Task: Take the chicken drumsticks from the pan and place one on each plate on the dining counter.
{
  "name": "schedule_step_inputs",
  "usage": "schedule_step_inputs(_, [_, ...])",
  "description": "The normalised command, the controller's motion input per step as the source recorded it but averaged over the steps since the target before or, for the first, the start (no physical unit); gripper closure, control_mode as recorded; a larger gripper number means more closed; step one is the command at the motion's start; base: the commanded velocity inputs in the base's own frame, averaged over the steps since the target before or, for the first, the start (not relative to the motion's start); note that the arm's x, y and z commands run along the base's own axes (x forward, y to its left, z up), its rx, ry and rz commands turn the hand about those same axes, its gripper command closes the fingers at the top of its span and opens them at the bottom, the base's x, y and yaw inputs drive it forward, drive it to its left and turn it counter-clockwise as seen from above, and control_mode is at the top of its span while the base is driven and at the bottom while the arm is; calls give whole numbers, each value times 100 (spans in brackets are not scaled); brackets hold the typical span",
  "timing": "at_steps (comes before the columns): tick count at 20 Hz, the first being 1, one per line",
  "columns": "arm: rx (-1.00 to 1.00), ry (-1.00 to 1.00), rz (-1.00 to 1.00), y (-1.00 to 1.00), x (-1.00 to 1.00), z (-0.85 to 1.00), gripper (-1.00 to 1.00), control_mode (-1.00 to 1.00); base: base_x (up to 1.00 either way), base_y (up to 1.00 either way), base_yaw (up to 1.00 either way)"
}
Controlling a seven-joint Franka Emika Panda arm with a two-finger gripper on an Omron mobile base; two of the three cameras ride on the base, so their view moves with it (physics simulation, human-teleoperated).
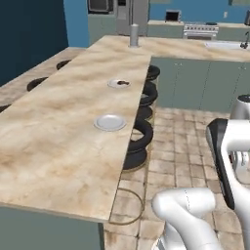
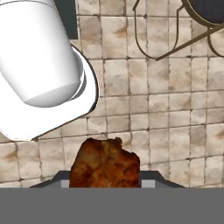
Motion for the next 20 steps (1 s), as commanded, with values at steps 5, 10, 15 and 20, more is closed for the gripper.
schedule_step_inputs(5, [0,0,0,0,0,0,100,100,41,-50,53])
schedule_step_inputs(10, [0,0,0,0,0,0,100,100,42,-50,52])
schedule_step_inputs(15, [0,0,0,0,0,0,100,100,28,-55,52])
schedule_step_inputs(20, [0,0,0,0,0,0,100,100,24,-52,52])
